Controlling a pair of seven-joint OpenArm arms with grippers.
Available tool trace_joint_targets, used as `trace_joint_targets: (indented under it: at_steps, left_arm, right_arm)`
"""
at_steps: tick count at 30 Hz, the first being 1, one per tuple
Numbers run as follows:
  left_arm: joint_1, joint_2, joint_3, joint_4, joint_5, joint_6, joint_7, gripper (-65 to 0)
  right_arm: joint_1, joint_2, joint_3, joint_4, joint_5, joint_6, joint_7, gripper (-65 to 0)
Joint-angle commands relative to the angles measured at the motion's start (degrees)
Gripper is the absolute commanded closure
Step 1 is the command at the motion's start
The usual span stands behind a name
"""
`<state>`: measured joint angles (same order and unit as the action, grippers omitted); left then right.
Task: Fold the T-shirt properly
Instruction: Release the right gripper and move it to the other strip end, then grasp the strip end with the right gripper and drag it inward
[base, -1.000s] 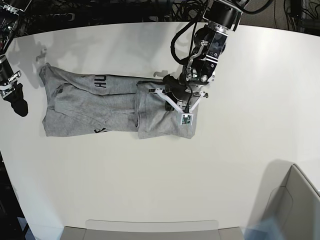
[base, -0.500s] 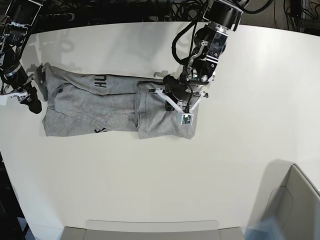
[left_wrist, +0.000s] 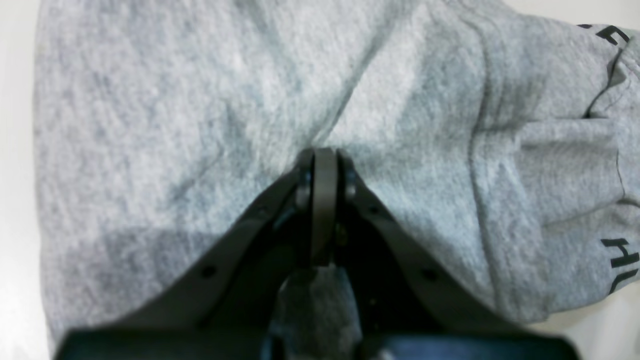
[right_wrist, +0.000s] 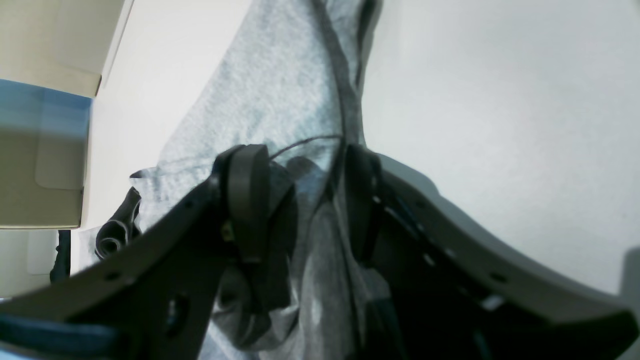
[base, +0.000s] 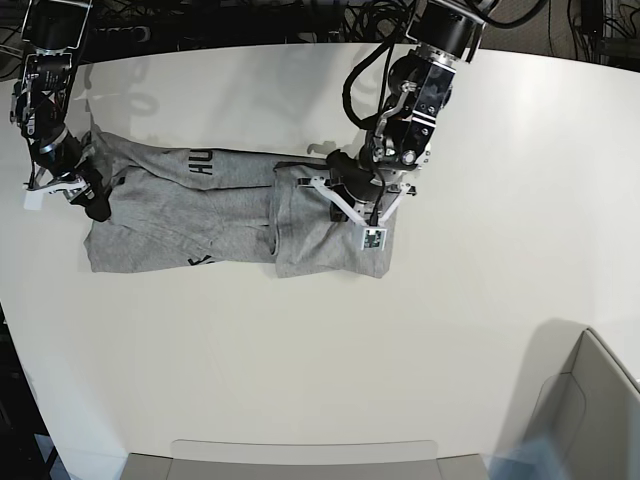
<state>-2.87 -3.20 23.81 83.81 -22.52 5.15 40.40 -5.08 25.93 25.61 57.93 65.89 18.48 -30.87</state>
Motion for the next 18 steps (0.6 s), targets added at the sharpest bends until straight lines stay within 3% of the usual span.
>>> trace_joint_targets:
  at_steps: [1,13,18]
  left_arm:
    - [-0.6,0.1,-0.2,0.6,-0.1,0.3,0.0,0.0]
    - [-0.6,0.1,-0.2,0.6,-0.1,0.3,0.0,0.0]
    - [-0.6,0.1,-0.2,0.7,-0.1,0.3,0.0,0.0]
  right_arm:
    - [0.4,0.1,-0.2,0.6,0.8,0.3,-0.7,-24.3]
    - [0.1,-3.2,-6.0,2.6,0.7,0.2,-0.8,-24.0]
    - [0.4,-3.1,-7.2,3.8,-3.8,0.2,-0.6,-13.1]
